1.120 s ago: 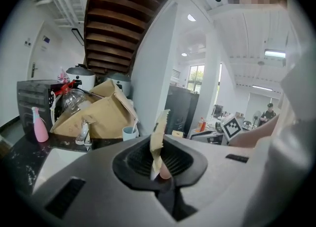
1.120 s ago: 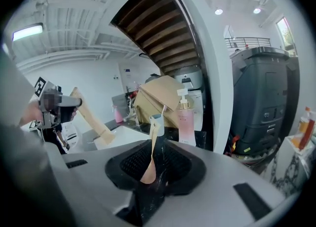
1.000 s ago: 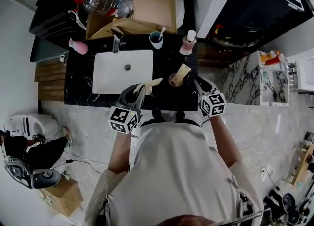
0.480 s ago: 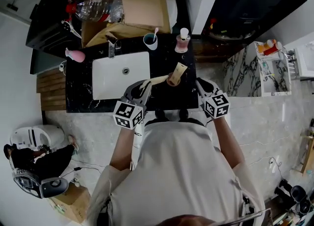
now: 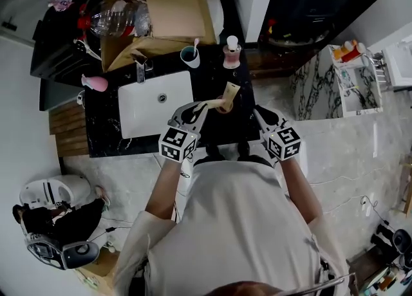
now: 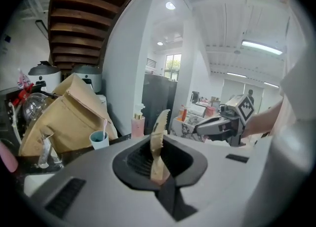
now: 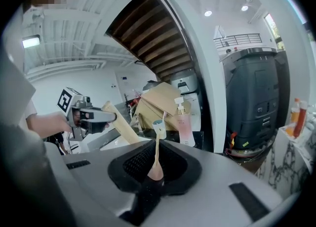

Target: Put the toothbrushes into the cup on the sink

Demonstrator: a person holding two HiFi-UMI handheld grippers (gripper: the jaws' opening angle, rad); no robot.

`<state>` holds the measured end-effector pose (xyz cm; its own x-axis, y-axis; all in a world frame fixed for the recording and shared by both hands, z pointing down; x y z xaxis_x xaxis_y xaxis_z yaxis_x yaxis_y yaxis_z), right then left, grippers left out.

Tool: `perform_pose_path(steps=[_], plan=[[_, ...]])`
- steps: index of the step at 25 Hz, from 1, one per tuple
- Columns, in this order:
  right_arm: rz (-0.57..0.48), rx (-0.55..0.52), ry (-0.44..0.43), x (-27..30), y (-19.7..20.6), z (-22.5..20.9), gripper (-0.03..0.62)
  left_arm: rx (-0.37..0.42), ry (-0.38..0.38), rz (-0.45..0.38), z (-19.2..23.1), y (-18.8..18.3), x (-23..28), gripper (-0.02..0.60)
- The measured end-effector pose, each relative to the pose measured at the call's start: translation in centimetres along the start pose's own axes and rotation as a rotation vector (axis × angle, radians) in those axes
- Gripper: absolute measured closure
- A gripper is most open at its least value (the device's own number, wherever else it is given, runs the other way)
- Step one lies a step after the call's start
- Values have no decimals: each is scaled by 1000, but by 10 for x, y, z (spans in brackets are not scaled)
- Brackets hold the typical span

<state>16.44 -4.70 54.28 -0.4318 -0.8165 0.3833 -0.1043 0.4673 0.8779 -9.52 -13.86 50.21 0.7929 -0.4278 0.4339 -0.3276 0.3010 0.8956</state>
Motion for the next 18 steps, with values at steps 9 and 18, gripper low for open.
perform_pose_path(steps=[9,18], plan=[[-31,26,48,-18,-5,-2,549,95,68,120,-3,14,36,545],[-26,30,74,-23,-1,0,549,211,136,235,-14,29,65,545]])
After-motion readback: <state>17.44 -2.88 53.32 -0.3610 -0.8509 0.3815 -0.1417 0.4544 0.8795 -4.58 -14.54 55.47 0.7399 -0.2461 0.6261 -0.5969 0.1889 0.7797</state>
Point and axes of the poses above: the fingertips, and each gripper's own axes: x forward along the fingers, z to its left, y out of its underside, the point moved 9 cm from there along -x, backward along the fingers, and after that the axes turned 1 degree about x, right-handed, at the moved point
